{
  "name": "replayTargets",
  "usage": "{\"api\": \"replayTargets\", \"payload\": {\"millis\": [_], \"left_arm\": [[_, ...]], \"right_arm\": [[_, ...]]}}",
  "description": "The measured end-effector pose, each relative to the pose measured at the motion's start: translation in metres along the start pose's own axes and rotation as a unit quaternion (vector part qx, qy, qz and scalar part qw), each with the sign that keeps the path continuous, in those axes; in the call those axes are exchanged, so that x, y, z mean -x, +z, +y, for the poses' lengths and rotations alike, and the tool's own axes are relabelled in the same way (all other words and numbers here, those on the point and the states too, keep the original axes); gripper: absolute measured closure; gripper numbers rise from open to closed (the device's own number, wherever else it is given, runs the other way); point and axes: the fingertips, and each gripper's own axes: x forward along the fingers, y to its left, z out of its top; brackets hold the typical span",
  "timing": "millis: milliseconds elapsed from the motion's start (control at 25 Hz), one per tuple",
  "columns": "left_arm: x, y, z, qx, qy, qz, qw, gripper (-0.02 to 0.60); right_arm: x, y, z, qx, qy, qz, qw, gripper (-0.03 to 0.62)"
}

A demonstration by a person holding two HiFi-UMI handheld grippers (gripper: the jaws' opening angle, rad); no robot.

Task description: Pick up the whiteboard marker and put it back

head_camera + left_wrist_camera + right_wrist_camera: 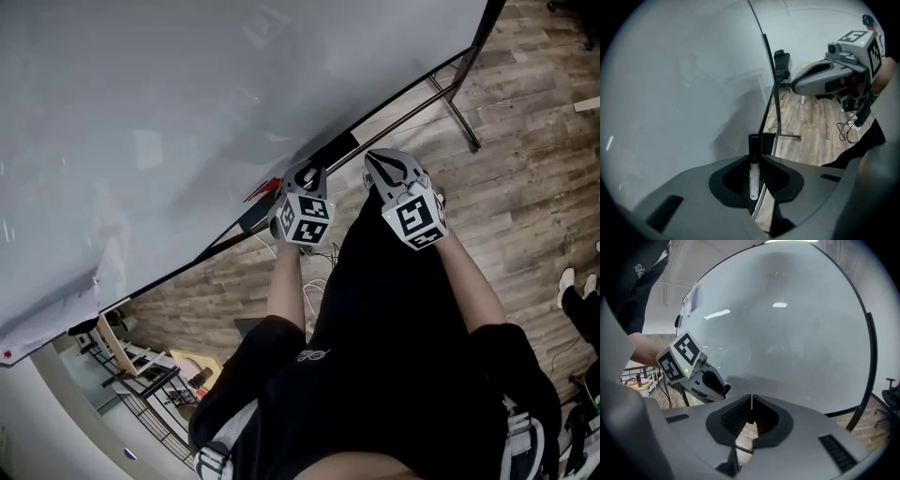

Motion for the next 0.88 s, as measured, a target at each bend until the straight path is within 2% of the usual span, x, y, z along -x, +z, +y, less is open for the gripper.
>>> {"api": "replayTargets", "payload": {"millis": [120,360,880], "left_arm": [[-0.009,-0.005,0.0,-0.019,0.007,0.013,0.9997,0.517],[-0.027,-0.006,-0.007,-0.03,-0.001,0.021,0.9993,0.517],[-0.046,-0.006,-0.02,-0.094,-0.005,0.039,0.9948,0.518]], "right_arm": [[0.0,-0.004,-0.001,-0.006,-0.001,0.002,1.0,0.586],[0.008,-0.012,-0.016,-0.017,-0.02,0.008,1.0,0.586],[0.019,-0.019,-0.033,-0.019,-0.041,0.014,0.999,0.586]]}}
